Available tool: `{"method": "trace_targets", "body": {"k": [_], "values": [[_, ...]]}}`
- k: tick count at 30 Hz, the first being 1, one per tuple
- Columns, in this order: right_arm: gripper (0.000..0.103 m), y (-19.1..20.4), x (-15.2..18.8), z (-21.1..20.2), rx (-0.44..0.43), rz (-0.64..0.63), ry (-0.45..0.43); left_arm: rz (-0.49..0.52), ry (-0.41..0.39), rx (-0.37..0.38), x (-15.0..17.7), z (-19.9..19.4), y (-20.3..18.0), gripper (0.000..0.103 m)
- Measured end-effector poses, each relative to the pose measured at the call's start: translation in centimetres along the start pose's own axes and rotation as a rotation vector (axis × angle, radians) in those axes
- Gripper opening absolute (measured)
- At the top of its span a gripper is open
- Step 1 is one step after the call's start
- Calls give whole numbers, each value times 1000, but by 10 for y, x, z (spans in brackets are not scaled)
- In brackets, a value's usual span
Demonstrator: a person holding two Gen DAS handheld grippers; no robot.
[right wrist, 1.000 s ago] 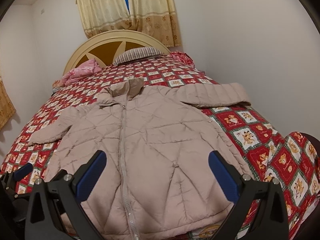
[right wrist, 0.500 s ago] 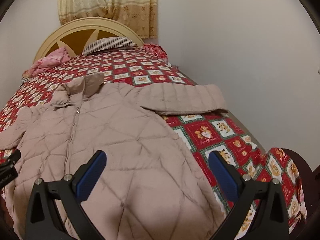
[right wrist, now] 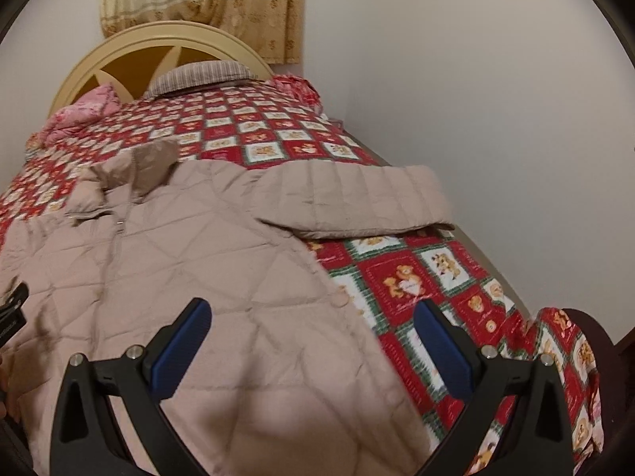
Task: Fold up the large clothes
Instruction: 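Grasp the jacket sleeve with the right gripper and lift it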
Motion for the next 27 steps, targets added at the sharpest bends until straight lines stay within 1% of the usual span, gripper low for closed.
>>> {"method": "trace_targets", "body": {"k": [2, 3, 5, 6, 7, 8, 10, 13, 14, 16, 18, 19, 20, 21, 22, 23, 24, 25, 26, 27], "values": [[103, -7, -1, 16, 4, 7, 15, -14, 78, 16, 16, 19, -1, 102], [98, -12, -2, 25, -3, 21, 27, -19, 112, 17, 23, 26, -1, 102], [88, -33, -4, 49, -13, 92, 54, -40, 135, 29, 28, 32, 0, 102], [88, -45, -4, 60, -13, 136, 62, -51, 133, 36, 28, 31, 2, 102], [88, -61, -4, 73, -17, 197, 70, -57, 130, 40, 29, 31, 1, 102], [87, -82, -4, 88, -28, 287, 76, -62, 131, 44, 30, 31, 2, 102], [85, -127, 0, 115, -11, 457, 84, -71, 134, 50, 29, 31, 3, 102], [82, -177, 6, 149, 27, 642, 103, -74, 137, 52, 30, 31, 4, 102], [82, -191, 8, 162, 21, 707, 113, -74, 137, 52, 29, 33, 3, 102], [82, -203, 10, 185, -21, 800, 127, -76, 137, 53, 30, 34, 2, 102], [79, -213, 14, 209, -65, 909, 148, -80, 137, 56, 30, 35, 3, 102], [79, -220, 19, 220, -90, 1014, 143, -82, 137, 57, 30, 35, 3, 102], [79, -225, 22, 226, -108, 1086, 134, -83, 137, 58, 29, 36, 3, 102], [77, -228, 25, 230, -113, 1152, 112, -84, 137, 58, 29, 36, 3, 102], [74, -233, 25, 232, -102, 1192, 81, -84, 137, 57, 29, 37, 3, 102], [65, -235, 23, 233, -100, 1210, 53, -83, 137, 57, 29, 37, 3, 102], [47, -235, 19, 237, -123, 1217, 42, -82, 137, 56, 29, 37, 3, 102], [37, -234, 16, 241, -152, 1221, 44, -82, 137, 56, 29, 38, 3, 102], [18, -231, 14, 246, -178, 1220, 62, -83, 137, 56, 29, 38, 3, 102], [13, -231, 12, 248, -182, 1210, 75, -83, 137, 57, 29, 38, 3, 102]]}}
Point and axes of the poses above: each gripper's, at about its wrist camera, not at the fingertips, and z roughly the way its jaws point, y to its left, x to its underside, the point moved 4 cm from there along z, roughly the way its jaws point, and after that the axes turned 11 degrees about -y, right-handed, at the moved point
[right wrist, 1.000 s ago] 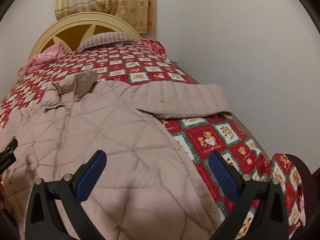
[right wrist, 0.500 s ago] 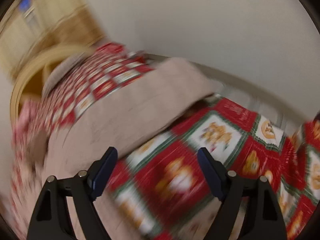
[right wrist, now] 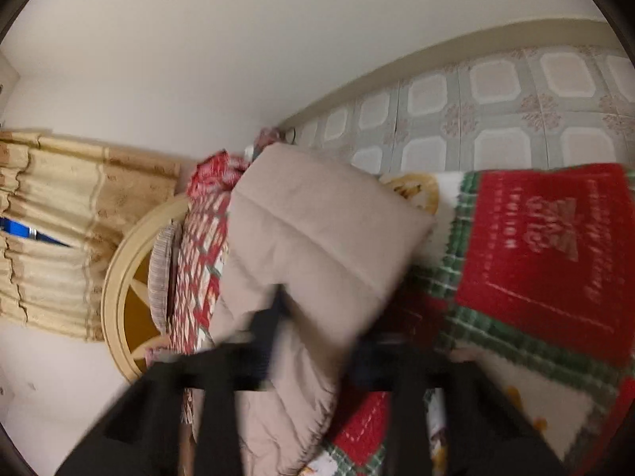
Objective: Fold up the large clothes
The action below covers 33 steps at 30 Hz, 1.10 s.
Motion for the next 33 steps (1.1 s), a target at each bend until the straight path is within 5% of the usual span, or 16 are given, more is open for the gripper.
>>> {"method": "trace_targets", "body": {"k": [3, 9, 14, 19, 25, 28, 30, 31, 33], "values": [[11, 18, 1, -11, 10, -103, -41, 1, 0, -1, 0, 0, 0, 102], [11, 117, 35, -73, -62, -574, -158, -1, -1, 1, -1, 0, 0, 102], [11, 204, 158, -126, -242, -984, -127, -19, -6, 13, -1, 0, 1, 102], [11, 235, 306, -135, -415, -1225, 74, -51, -15, 35, -1, -2, 6, 102], [10, 210, 422, -98, -478, -1309, 357, -70, -20, 47, 0, -3, 8, 102], [23, 199, 448, -82, -499, -1259, 478, -85, -22, 56, -1, -3, 9, 102], [69, 194, 458, -73, -504, -1203, 587, -89, -23, 59, -1, -4, 9, 102], [79, 192, 457, -73, -530, -1137, 664, -89, -23, 59, -1, -4, 9, 102], [82, 191, 455, -87, -593, -1065, 693, -91, -23, 60, -1, -4, 9, 102]]}}
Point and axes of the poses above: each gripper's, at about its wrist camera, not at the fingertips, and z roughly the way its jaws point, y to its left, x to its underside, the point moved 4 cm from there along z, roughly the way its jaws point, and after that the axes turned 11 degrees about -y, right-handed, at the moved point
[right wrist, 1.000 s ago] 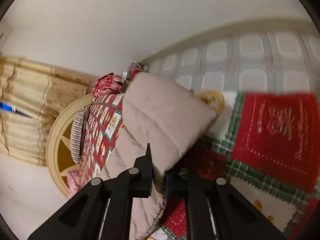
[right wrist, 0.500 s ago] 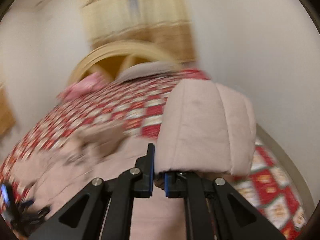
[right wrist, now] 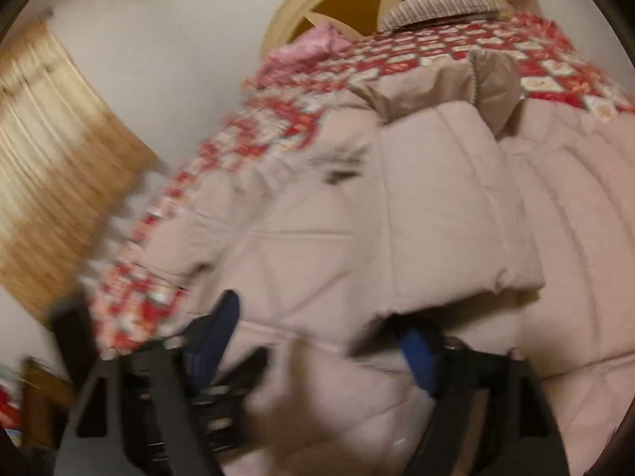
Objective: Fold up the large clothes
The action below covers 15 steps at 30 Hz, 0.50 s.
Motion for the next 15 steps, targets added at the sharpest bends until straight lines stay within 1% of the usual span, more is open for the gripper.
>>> {"method": "trace_targets", "body": {"k": [2, 3, 4, 5, 6, 9, 11, 13, 15], "values": [[82, 3, -11, -19, -36, 17, -57, -2, 0, 1, 0, 0, 0, 102], [75, 0, -15, -28, -46, 36, -91, -3, 0, 1, 0, 0, 0, 102], [68, -5, -20, -37, -57, 68, -128, -4, 0, 2, 0, 0, 0, 102], [48, -14, -26, -46, -61, 117, -167, -7, 0, 4, 0, 0, 1, 102], [38, -24, -30, -53, -59, 163, -191, -8, 0, 5, 0, 0, 0, 102], [38, -47, -35, -59, -24, 246, -233, -8, 0, 5, 0, 0, 1, 102], [38, -51, -35, -51, 13, 257, -211, -9, -1, 6, 0, 0, 1, 102], [38, -42, -35, -31, 11, 242, -172, -10, -1, 7, 0, 0, 2, 102], [38, -20, -40, -15, -30, 205, -152, -20, -6, 12, -1, -1, 3, 102]]}}
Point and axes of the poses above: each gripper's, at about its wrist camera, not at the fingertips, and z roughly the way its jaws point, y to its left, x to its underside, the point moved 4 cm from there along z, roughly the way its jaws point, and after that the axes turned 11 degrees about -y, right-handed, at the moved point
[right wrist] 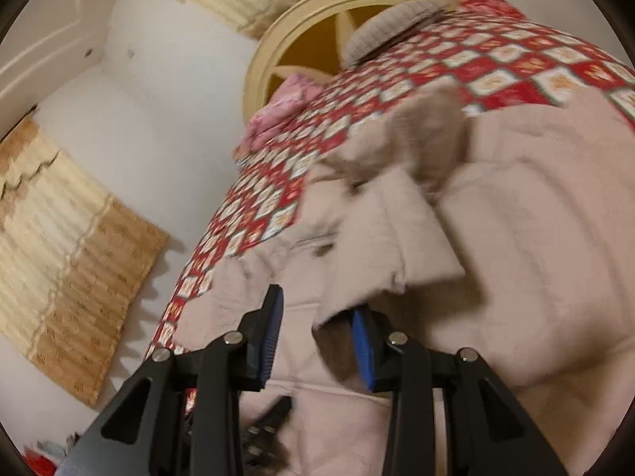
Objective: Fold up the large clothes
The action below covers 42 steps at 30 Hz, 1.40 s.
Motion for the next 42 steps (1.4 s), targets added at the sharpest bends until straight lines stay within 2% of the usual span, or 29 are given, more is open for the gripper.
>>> {"method": "trace_targets", "body": {"k": [1, 3, 6, 7, 9, 11, 12, 15, 17, 19, 22, 25, 28, 29, 33, 35, 38, 40, 42], "values": [[38, 12, 1, 4, -35, -11, 19, -7, -2, 4, 0, 0, 1, 102], [49, 45, 8, 18, -138, -32, 82, -28, -9, 10, -1, -2, 4, 102], [50, 84, 18, 24, -275, -68, 148, -42, -12, 14, -1, -2, 6, 102], [50, 92, 16, 21, -281, -97, 138, -41, -11, 13, -1, -2, 5, 102], [50, 89, 7, 9, -234, -135, 73, -40, -13, 12, -2, -3, 5, 102], [48, 68, -3, -4, -130, -154, 12, -41, -13, 13, -2, -3, 5, 102], [44, 49, -6, -10, -38, -162, -5, -43, -15, 15, -2, -4, 5, 102], [34, -15, -17, -27, 306, -228, -39, -61, -36, 26, -3, -8, 8, 102], [34, -58, -29, -44, 517, -296, -82, -87, -68, 46, -5, -15, 10, 102], [34, -88, -37, -54, 609, -282, -88, -106, -99, 58, -8, -20, 12, 102], [30, -155, -34, -65, 738, -120, -64, -116, -138, 61, -12, -26, 14, 102], [30, -175, -28, -67, 659, -32, -119, -126, -137, 37, -14, -23, 18, 102], [33, -166, -26, -64, 687, -80, -116, -159, -60, 24, -11, -6, 25, 102], [37, -165, -26, -62, 688, -96, -115, -165, -45, 25, -9, -4, 27, 102], [46, -164, -24, -61, 668, -117, -112, -167, -55, 37, -10, -10, 27, 102], [48, -161, -19, -66, 670, -130, -110, -214, -53, 65, -13, -18, 36, 102], [55, -160, -16, -69, 658, -138, -110, -366, -118, 66, -22, -43, 77, 102], [58, -159, -16, -69, 650, -140, -109, -440, -173, 13, -29, -57, 112, 102], [60, -158, -15, -68, 647, -144, -107, -520, -229, -92, -38, -71, 161, 102]]}}
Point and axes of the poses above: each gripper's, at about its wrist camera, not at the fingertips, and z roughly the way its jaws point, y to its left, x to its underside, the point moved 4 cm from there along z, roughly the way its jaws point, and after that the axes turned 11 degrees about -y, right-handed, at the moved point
